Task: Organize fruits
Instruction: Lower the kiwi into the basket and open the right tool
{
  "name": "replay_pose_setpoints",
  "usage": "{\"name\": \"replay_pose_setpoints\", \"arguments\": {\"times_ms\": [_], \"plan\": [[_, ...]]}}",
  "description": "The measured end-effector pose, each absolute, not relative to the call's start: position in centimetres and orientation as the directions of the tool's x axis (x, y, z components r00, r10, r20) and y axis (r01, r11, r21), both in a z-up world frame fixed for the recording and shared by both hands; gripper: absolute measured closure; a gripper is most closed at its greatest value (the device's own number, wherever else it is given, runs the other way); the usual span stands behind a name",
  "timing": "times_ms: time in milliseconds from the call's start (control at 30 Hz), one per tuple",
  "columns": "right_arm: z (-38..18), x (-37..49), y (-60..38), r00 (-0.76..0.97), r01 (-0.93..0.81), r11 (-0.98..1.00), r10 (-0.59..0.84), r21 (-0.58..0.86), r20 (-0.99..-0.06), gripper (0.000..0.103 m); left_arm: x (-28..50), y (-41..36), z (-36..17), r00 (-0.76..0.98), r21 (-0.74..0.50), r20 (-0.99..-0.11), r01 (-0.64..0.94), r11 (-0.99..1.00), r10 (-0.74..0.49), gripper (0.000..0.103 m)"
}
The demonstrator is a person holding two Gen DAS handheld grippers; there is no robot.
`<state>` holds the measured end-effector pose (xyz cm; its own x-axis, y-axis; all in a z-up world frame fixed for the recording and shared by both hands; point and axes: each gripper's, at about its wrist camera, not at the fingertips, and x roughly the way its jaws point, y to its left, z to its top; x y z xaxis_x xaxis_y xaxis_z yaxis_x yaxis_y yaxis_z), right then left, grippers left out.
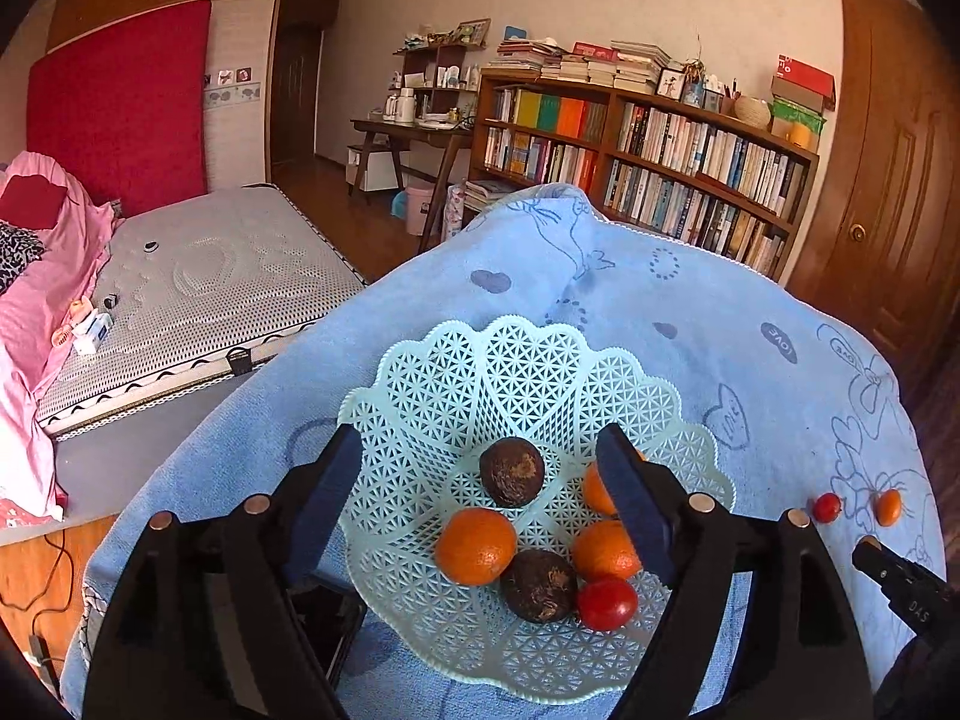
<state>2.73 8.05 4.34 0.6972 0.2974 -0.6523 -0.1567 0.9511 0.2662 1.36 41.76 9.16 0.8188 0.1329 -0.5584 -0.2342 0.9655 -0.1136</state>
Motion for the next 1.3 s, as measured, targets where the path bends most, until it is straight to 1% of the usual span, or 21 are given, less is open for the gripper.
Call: {"name": "replay_pose_setpoints", "arguments": {"times_ms": [200, 367, 700, 800, 867, 900, 1300], "plan": [[6.1, 2.7, 13.0, 0.688, -0.268, 0.931, 0.364, 0.247, -0.628, 0.076, 0.7, 42.7, 9.5, 0.827, -0.115, -0.542, -0.251, 0.961, 0.151, 0.017], [6.9, 2.6, 17.0, 0.663, -0.347, 0.908, 0.414, 0.235, -0.623, 0.076, 0.3, 43.3, 9.4, 0.827, -0.123, -0.542, -0.252, 0.960, 0.148, 0.017], [7.2, 3.4, 22.7, 0.624, -0.435, 0.876, 0.460, 0.208, -0.632, 0.076, 0.1, 43.7, 9.1, 0.827, -0.137, -0.545, -0.250, 0.958, 0.137, 0.017], [7.0, 3.8, 23.7, 0.621, -0.442, 0.874, 0.460, 0.202, -0.635, 0.076, 0.0, 43.9, 9.1, 0.825, -0.146, -0.549, -0.255, 0.956, 0.137, 0.016], [6.9, 4.0, 23.8, 0.615, -0.442, 0.872, 0.467, 0.212, -0.635, 0.075, 0.0, 44.0, 9.0, 0.824, -0.151, -0.551, -0.258, 0.954, 0.136, 0.013], [6.8, 4.0, 23.8, 0.616, -0.440, 0.872, 0.466, 0.213, -0.635, 0.075, 0.0, 44.1, 9.0, 0.824, -0.153, -0.550, -0.259, 0.954, 0.136, 0.010], [5.5, 4.2, 21.5, 0.623, -0.376, 0.895, 0.436, 0.241, -0.649, 0.075, 0.6, 43.3, 8.7, 0.819, -0.154, -0.562, -0.243, 0.958, 0.118, 0.009]]}}
